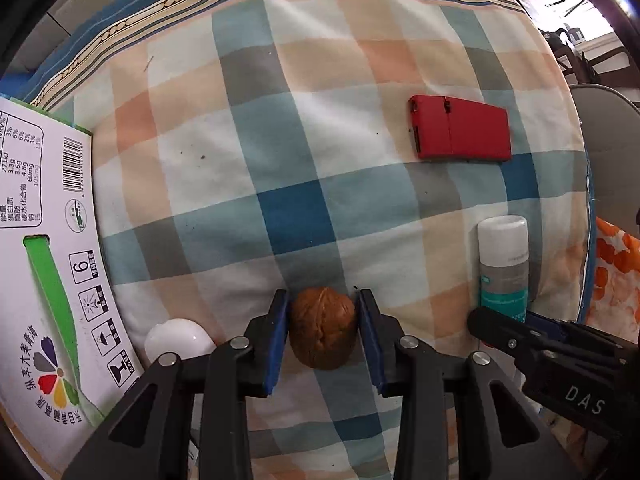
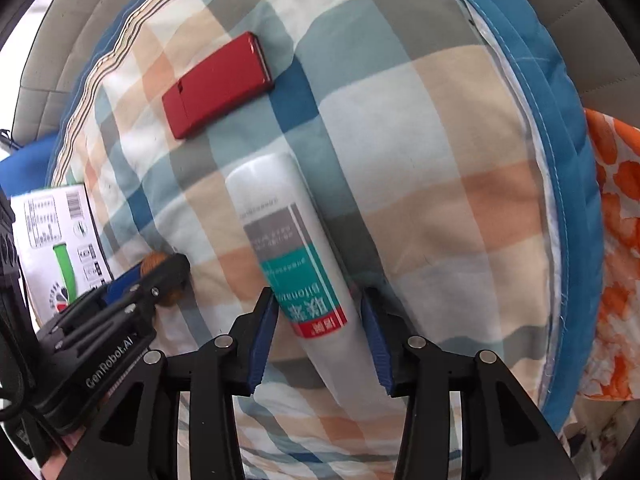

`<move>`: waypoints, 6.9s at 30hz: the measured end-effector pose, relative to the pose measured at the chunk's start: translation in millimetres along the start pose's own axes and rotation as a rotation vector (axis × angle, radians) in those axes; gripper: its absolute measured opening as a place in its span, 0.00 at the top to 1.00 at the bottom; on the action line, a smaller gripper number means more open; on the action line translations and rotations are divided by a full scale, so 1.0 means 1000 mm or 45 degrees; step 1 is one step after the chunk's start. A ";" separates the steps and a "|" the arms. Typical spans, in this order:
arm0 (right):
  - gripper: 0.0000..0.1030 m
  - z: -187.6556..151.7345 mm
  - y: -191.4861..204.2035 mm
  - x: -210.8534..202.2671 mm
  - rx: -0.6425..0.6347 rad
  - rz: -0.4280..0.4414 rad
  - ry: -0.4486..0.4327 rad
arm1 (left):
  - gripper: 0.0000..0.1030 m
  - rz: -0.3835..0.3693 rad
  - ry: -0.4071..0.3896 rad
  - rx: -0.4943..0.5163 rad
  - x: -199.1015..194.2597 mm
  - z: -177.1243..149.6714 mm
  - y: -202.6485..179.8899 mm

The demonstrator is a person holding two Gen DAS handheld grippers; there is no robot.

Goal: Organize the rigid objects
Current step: 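Lift the white tube and walnut off the cloth with both tools, then carry the white tube and walnut over the box with both tools, then lower the tube and walnut into the box and open both tools, then move the right tool to the white egg-shaped case and close on it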

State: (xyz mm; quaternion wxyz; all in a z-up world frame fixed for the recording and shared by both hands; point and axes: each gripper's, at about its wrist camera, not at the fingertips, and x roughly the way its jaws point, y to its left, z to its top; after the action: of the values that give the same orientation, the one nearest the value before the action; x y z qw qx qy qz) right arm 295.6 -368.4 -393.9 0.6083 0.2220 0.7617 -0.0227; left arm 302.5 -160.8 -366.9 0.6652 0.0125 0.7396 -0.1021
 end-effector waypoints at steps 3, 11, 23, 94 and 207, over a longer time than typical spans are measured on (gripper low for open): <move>0.52 0.009 -0.001 0.006 0.044 0.007 0.007 | 0.62 -0.021 0.009 -0.016 -0.002 0.007 -0.003; 0.60 0.016 0.002 0.004 0.091 -0.034 0.028 | 0.50 -0.030 0.012 -0.016 0.008 0.023 -0.007; 0.66 0.003 -0.010 -0.005 0.103 0.040 0.036 | 0.71 -0.001 -0.049 0.008 -0.010 0.008 -0.021; 0.66 -0.136 0.435 0.084 -0.504 -0.112 -0.100 | 0.71 -0.199 -0.220 -0.384 -0.079 -0.087 0.372; 0.59 -0.043 0.182 0.063 -0.202 0.104 -0.002 | 0.00 0.205 -0.476 -0.321 -0.137 -0.054 0.150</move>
State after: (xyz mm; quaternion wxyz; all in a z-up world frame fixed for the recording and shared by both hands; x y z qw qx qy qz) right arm 313.0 -171.7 -398.4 0.6251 0.2038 0.7509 0.0624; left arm 287.9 11.0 -246.9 0.7927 -0.0308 0.6072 0.0437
